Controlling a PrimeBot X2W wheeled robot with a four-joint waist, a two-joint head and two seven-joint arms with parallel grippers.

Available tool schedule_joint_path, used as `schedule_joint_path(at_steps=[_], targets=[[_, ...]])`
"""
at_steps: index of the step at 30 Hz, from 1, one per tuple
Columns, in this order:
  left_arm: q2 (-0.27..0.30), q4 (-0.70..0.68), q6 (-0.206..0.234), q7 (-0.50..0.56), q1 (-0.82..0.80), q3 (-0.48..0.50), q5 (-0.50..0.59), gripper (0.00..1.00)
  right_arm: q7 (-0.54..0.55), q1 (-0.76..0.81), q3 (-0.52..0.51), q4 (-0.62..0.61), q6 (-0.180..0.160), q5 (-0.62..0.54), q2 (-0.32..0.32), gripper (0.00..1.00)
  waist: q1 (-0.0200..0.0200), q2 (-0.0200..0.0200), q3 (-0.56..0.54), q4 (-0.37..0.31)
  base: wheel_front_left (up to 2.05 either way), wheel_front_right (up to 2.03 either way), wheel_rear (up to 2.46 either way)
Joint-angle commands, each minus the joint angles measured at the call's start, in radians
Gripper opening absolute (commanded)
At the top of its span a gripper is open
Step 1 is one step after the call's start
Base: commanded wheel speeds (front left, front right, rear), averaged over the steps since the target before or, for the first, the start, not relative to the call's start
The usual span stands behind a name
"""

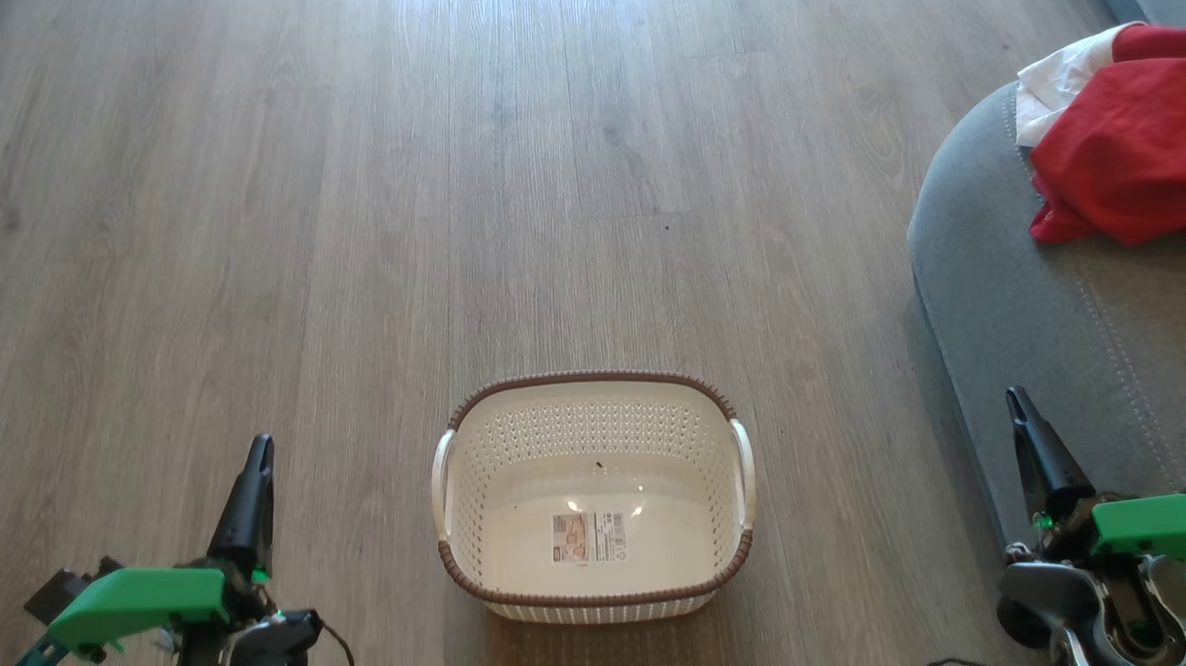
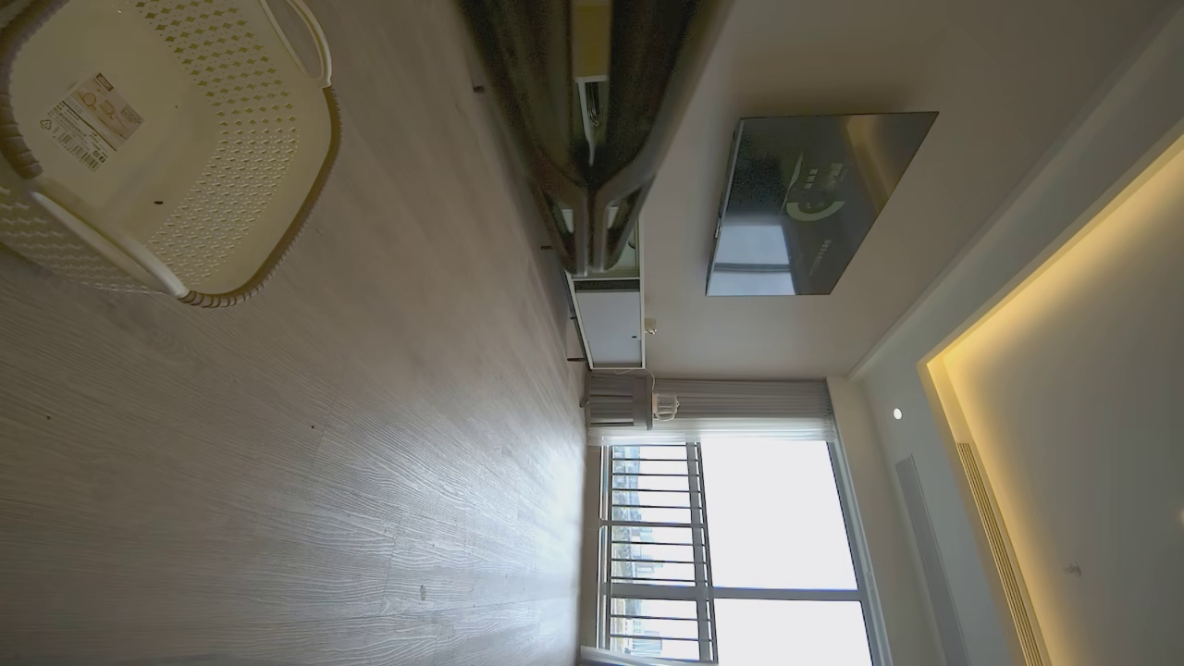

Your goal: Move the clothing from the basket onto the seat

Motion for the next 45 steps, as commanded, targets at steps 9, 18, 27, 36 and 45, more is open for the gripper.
schedule_joint_path(at_steps=[9, 18, 27, 36, 45], targets=[[0.008, -0.034, -0.009, 0.007, -0.038, 0.034, -0.007, 0.00, 0.005, -0.055, 0.017, -0.038, 0.000, 0.006, -0.007, 0.00, 0.0000, 0.0000, 0.000, 0.000, 0.00, 0.00, 0.00], [0.008, -0.034, -0.009, 0.007, -0.038, 0.034, -0.007, 0.00, 0.005, -0.055, 0.017, -0.038, 0.000, 0.006, -0.007, 0.00, 0.0000, 0.0000, 0.000, 0.000, 0.00, 0.00, 0.00], [0.008, -0.034, -0.009, 0.007, -0.038, 0.034, -0.007, 0.00, 0.005, -0.055, 0.017, -0.038, 0.000, 0.006, -0.007, 0.00, 0.0000, 0.0000, 0.000, 0.000, 0.00, 0.00, 0.00], [0.008, -0.034, -0.009, 0.007, -0.038, 0.034, -0.007, 0.00, 0.005, -0.055, 0.017, -0.038, 0.000, 0.006, -0.007, 0.00, 0.0000, 0.0000, 0.000, 0.000, 0.00, 0.00, 0.00], [0.008, -0.034, -0.009, 0.007, -0.038, 0.034, -0.007, 0.00, 0.005, -0.055, 0.017, -0.038, 0.000, 0.006, -0.007, 0.00, 0.0000, 0.0000, 0.000, 0.000, 0.00, 0.00, 0.00]])
